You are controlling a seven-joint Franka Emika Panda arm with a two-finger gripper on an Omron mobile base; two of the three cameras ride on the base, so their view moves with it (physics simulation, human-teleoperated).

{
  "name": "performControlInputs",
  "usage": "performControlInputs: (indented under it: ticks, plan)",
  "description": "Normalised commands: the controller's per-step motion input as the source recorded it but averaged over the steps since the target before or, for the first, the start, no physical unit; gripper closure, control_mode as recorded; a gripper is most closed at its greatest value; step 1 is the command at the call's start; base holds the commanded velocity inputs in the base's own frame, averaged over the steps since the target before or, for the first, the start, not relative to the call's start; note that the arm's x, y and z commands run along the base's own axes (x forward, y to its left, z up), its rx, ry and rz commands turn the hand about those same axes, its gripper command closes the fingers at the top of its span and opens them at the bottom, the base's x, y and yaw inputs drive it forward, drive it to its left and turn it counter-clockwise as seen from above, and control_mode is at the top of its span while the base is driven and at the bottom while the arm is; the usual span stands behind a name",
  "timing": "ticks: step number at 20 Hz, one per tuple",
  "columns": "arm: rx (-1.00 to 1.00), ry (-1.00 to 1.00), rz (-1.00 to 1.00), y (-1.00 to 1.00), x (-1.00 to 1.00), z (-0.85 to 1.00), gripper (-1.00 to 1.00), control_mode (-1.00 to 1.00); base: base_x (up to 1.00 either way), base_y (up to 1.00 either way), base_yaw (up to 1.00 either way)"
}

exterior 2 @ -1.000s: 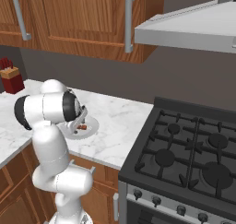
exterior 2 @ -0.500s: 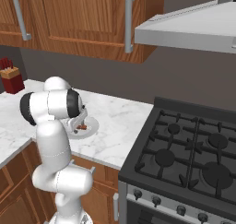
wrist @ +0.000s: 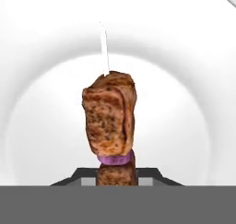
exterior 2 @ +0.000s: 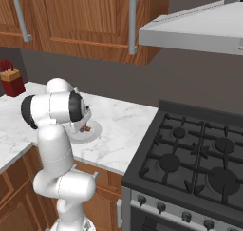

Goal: Place the cold items (onion and peach) from the fridge in one tupperware on the dining counter. Place the warm items (hot dog and kebab skewer) in the stove area in another tupperware.

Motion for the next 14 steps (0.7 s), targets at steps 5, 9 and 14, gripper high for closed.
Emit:
performControlInputs:
  ticks: [5,9,14]
  plan:
    - [0.10,-0.36,0.00,-0.19,-0.69,0.49,1.00,-1.00,0.00,0.00,0.00]
    - [0.03,-0.27,-0.02,-0.02,-0.72,0.59,1.00,-1.00,0.00,0.00,0.00]
    - [0.01,-0.20,-0.03,-0.01,-0.69,0.77,1.00,-1.00,0.00,0.00,0.00]
